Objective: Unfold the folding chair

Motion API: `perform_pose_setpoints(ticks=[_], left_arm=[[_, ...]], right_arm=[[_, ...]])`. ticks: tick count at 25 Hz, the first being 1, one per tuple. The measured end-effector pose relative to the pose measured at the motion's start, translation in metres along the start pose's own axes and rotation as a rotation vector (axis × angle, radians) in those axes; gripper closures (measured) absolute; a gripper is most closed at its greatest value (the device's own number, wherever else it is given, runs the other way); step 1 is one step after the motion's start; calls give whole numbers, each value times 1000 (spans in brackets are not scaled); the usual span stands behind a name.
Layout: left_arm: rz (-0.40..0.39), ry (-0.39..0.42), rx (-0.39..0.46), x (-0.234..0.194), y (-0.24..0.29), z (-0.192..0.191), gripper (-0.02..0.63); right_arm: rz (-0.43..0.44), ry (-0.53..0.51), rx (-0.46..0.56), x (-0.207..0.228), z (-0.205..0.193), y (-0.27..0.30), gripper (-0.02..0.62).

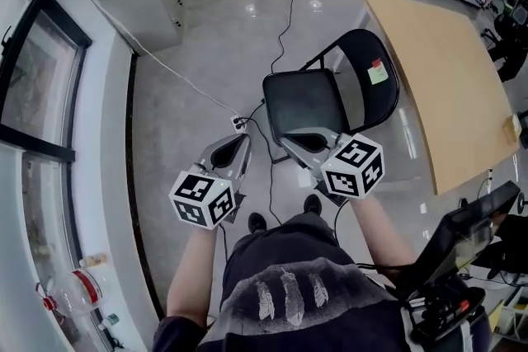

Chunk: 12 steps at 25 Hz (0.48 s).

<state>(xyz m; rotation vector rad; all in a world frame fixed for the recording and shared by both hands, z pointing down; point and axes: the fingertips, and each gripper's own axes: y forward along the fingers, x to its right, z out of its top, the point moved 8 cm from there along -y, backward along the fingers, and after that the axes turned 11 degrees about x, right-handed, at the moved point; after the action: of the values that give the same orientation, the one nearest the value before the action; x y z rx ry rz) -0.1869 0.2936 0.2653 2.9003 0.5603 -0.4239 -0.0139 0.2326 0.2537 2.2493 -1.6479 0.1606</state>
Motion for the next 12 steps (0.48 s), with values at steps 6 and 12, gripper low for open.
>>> perform_pose_setpoints(ticks=[6,12], left_arm=[[-45,-51,-13,-27,-27,-12,605],[-148,-46,-47,-14,-3,-19,606]], right_arm=[[-38,-8,-37,-35,-20,23,594],[-128,4,-23,-33,-25,1,594]])
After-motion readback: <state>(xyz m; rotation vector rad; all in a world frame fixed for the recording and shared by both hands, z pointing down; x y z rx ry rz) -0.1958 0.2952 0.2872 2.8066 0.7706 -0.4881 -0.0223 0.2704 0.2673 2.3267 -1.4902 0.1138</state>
